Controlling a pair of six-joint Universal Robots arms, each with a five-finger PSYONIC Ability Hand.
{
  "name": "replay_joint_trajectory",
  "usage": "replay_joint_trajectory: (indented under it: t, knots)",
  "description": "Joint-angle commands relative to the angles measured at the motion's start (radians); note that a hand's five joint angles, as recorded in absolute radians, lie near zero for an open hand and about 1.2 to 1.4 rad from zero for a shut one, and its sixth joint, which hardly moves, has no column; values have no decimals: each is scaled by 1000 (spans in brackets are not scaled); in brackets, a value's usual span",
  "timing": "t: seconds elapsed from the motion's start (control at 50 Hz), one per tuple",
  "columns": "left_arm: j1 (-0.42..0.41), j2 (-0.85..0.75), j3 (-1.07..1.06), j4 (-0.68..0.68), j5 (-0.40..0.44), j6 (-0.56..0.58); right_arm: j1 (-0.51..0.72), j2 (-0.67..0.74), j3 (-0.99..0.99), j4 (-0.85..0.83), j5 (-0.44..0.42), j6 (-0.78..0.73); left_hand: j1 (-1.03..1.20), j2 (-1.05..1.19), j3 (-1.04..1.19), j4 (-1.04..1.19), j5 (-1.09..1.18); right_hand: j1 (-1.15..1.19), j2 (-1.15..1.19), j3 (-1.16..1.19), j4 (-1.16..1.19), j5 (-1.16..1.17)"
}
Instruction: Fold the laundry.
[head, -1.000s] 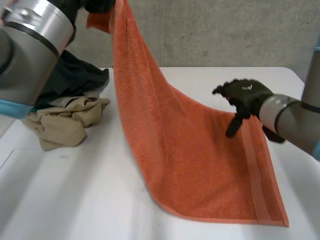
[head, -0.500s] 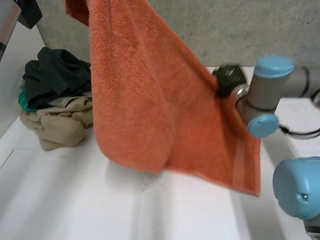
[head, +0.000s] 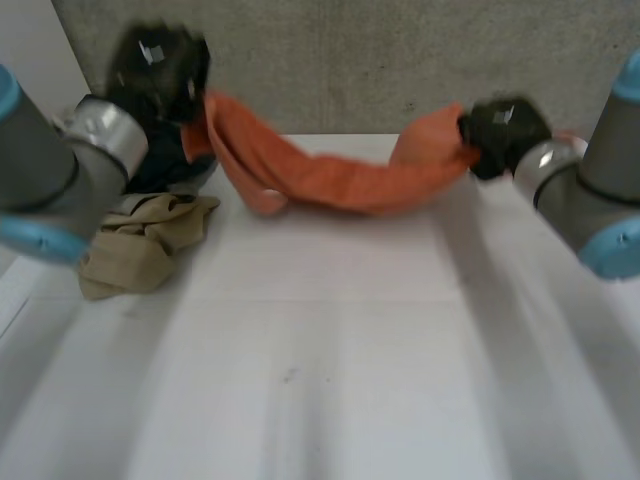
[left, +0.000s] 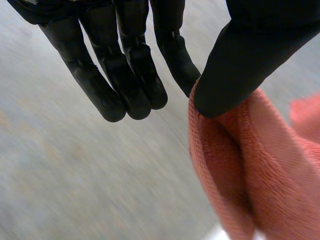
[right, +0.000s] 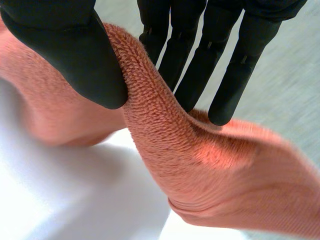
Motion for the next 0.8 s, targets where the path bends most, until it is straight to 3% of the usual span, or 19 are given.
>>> replay_joint_trajectory:
  t: [0.02, 0.14, 0.18, 0.28, 0.38, 0.52, 0.62, 0.8]
  knots:
    - [45, -12, -285, 10, 113, 190, 7, 19, 249, 16, -25, -76, 235, 196, 207, 195, 236, 274, 219, 204, 198, 244]
    - [74, -36, -348, -23, 137, 311, 1, 70, 256, 19, -5, -119, 235, 196, 207, 195, 236, 274, 219, 204, 198, 244]
    - [80, -32, -350, -52, 133, 339, 1, 66, 256, 22, 9, -113, 200, 162, 172, 161, 201, 151, 96, 81, 75, 121]
    - [92, 9, -336, -97, 122, 339, 7, 27, 275, 25, 19, -84, -342, -381, -371, -382, -341, -462, -517, -532, -538, -492]
    - [79, 43, -328, -108, 120, 317, 17, -13, 313, 17, 22, -65, -753, -792, -782, -793, -752, -686, -741, -756, -762, -716]
    - [34, 43, -293, -115, 84, 294, 10, -30, 347, 17, 29, -64, -816, -854, -844, -855, -815, -771, -826, -841, -847, -801]
    - [7, 43, -267, -112, 5, 267, -2, -24, 353, 6, 61, -71, -868, -907, -897, -908, -867, -948, -1002, -1017, -1024, -978]
    - [-33, 46, -245, -111, -70, 247, -2, -30, 358, 3, 67, -78, -921, -960, -950, -961, -920, -948, -1002, -1017, -1024, -978]
